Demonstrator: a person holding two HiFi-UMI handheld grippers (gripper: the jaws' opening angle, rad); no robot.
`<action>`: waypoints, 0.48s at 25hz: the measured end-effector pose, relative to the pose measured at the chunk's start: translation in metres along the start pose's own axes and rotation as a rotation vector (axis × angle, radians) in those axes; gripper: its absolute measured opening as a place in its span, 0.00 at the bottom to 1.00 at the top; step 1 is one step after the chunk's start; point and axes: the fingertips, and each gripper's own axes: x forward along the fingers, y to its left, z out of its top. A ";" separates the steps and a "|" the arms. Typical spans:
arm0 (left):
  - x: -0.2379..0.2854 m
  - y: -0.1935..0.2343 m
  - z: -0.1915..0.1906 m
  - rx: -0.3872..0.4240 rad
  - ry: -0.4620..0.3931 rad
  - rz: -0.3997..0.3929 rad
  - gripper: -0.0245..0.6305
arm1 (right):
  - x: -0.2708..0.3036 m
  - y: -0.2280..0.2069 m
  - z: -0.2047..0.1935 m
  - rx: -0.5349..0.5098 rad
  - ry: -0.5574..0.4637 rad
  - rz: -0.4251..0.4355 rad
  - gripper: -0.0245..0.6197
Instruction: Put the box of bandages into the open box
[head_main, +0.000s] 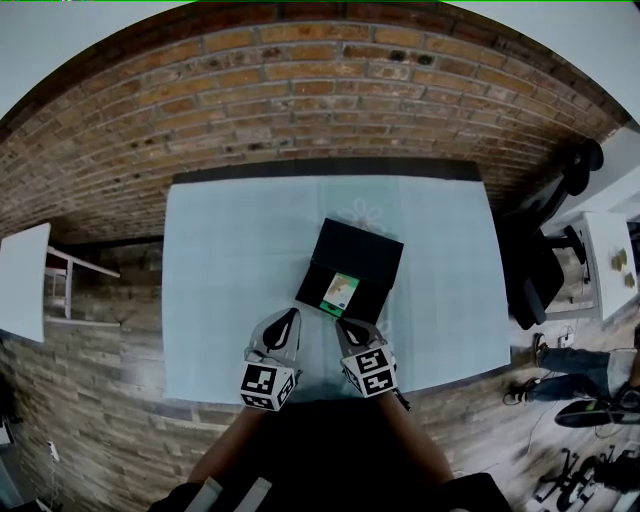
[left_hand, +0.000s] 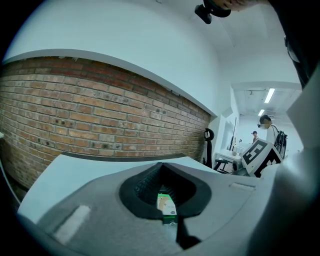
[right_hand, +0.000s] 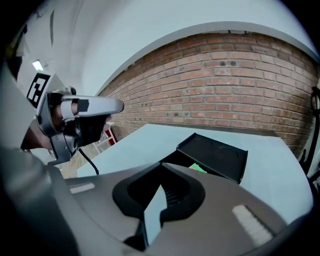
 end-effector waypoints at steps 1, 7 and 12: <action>-0.002 0.000 0.000 0.002 -0.003 0.000 0.04 | -0.002 0.001 0.000 0.007 -0.006 -0.001 0.04; -0.016 -0.001 0.003 0.008 -0.019 -0.005 0.04 | -0.017 0.011 0.007 0.030 -0.071 -0.009 0.04; -0.024 -0.001 0.003 0.009 -0.024 -0.008 0.04 | -0.035 0.014 0.020 0.076 -0.150 -0.025 0.04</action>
